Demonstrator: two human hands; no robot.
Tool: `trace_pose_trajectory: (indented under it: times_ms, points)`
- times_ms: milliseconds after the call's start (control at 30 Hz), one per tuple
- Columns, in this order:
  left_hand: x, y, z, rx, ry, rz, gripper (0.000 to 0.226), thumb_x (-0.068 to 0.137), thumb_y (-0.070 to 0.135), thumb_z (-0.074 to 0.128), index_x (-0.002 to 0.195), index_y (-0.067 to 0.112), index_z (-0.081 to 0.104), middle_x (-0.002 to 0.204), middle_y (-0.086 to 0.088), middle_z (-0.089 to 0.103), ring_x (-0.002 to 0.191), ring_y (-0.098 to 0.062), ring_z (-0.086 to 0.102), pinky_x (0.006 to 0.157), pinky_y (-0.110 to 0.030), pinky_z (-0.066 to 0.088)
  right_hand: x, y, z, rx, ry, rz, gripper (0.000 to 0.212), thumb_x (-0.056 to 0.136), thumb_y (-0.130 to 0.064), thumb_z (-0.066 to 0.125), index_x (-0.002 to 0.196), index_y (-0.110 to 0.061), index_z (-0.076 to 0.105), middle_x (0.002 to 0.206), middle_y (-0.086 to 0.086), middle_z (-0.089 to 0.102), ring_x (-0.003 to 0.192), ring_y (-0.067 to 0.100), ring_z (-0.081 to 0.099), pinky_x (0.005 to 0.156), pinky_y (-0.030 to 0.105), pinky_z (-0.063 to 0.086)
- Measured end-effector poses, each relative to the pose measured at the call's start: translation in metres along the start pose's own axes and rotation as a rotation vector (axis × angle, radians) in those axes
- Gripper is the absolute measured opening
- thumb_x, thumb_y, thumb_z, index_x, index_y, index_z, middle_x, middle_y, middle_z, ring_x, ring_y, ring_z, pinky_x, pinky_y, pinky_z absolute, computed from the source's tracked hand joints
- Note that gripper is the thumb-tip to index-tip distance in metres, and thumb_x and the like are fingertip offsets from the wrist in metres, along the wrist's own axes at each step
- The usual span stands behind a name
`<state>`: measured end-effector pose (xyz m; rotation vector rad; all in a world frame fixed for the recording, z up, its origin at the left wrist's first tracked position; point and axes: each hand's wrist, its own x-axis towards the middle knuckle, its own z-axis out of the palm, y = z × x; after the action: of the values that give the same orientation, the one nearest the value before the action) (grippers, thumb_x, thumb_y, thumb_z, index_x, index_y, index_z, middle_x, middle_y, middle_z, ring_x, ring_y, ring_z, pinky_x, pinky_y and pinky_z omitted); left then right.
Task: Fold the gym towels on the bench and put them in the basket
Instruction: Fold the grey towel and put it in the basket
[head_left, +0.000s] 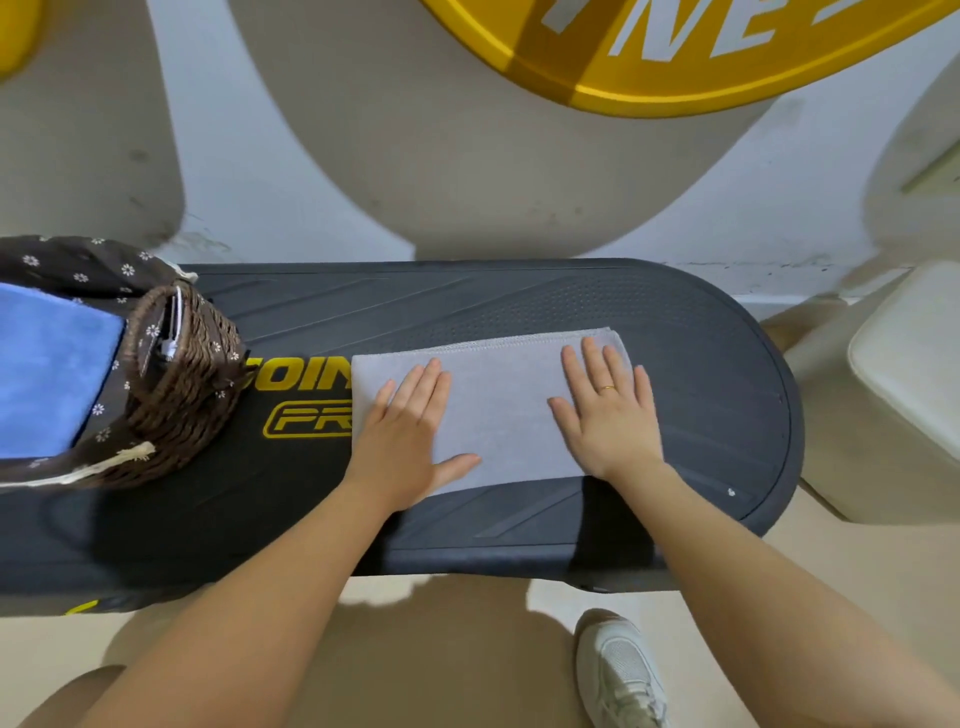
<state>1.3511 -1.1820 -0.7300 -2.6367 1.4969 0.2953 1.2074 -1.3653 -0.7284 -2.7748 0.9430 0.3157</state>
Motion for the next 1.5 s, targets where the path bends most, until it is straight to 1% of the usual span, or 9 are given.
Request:
trace_pose_trajectory:
  times_ms: [200,400,600,700,800,1033,1233,1367,1500]
  points:
    - [-0.001,0.000,-0.001,-0.051,0.024,0.012,0.089,0.070,0.072,0.030,0.133,0.012,0.050,0.139,-0.016,0.048,0.124,-0.032,0.051,0.098,-0.050,0.041,-0.006,0.014,-0.012,0.017,-0.037,0.282,0.067,0.099,-0.046,0.017,0.150,-0.008,-0.004,0.160,0.007,-0.005,0.147,0.024,-0.007,0.119,0.042,0.002]
    - [0.013,0.027,-0.021,-0.216,-0.039,-0.050,0.102,0.070,0.078,0.041,0.148,0.030,-0.005,0.157,-0.002,0.001,0.144,-0.022,0.002,0.115,-0.037,0.003,-0.019,0.000,-0.030,0.199,0.027,0.422,0.048,0.099,-0.027,0.038,0.141,-0.006,0.025,0.145,0.014,0.031,0.129,0.032,0.033,0.093,0.042,0.042]
    - [0.040,0.079,-0.020,-0.193,0.004,0.233,0.090,0.082,0.069,0.040,0.149,0.023,0.001,0.158,0.001,-0.010,0.145,-0.017,-0.011,0.116,-0.035,-0.010,-0.012,0.010,-0.050,0.855,-0.044,0.692,0.044,0.091,-0.016,0.054,0.128,0.003,0.038,0.124,0.020,0.051,0.111,0.036,0.051,0.075,0.037,0.041]
    - [0.045,0.089,-0.011,-0.180,-0.082,0.262,0.092,0.082,0.071,0.037,0.148,0.024,-0.007,0.156,0.002,-0.018,0.143,-0.016,-0.019,0.114,-0.036,-0.015,-0.012,0.015,-0.066,1.136,-0.189,0.776,0.030,0.086,-0.019,0.065,0.106,0.000,0.055,0.086,0.011,0.055,0.079,0.027,0.053,0.061,0.033,0.042]
    - [0.047,0.090,-0.007,-0.141,-0.066,0.242,0.096,0.080,0.073,0.036,0.148,0.023,-0.011,0.156,0.002,-0.019,0.143,-0.016,-0.020,0.113,-0.036,-0.016,-0.015,0.013,-0.073,1.131,-0.304,0.656,0.015,0.086,-0.019,0.063,0.081,-0.006,0.058,0.069,0.005,0.052,0.059,0.017,0.046,0.053,0.025,0.036]
    - [0.028,0.064,-0.030,-0.521,-0.097,0.259,0.093,0.075,0.063,0.058,0.147,0.022,0.015,0.155,0.002,0.016,0.143,-0.015,0.010,0.119,-0.033,0.010,-0.020,-0.043,-0.073,0.735,-0.074,0.146,0.042,0.085,-0.012,0.055,0.127,-0.013,0.052,0.106,0.010,0.064,0.097,0.022,0.058,0.075,0.024,0.039]
    - [0.002,0.011,-0.014,-0.875,-0.070,-0.071,0.053,0.090,0.006,0.046,0.141,0.013,0.033,0.134,-0.010,0.046,0.120,-0.030,0.047,0.105,-0.041,0.036,-0.020,-0.101,-0.050,0.603,-0.117,0.048,0.017,0.082,-0.013,0.053,0.097,-0.010,0.045,0.072,0.006,0.055,0.079,0.032,0.054,0.062,0.034,0.043]
    - [0.002,-0.001,-0.012,-1.098,-0.104,-0.181,0.055,0.097,0.012,0.037,0.146,0.031,0.019,0.136,0.002,0.044,0.118,-0.018,0.051,0.105,-0.034,0.038,-0.018,-0.118,-0.031,0.584,-0.134,0.032,0.015,0.085,-0.012,0.048,0.092,-0.011,0.034,0.063,-0.001,0.042,0.071,0.028,0.047,0.057,0.032,0.034]
    - [0.004,0.001,-0.008,-1.024,-0.125,-0.096,0.044,0.099,0.009,0.033,0.140,0.021,0.039,0.145,-0.003,0.036,0.132,-0.018,0.038,0.110,-0.026,0.028,-0.017,-0.116,-0.024,0.645,-0.137,0.010,0.011,0.091,-0.013,0.043,0.101,-0.008,0.040,0.066,0.001,0.049,0.071,0.027,0.048,0.061,0.033,0.038]
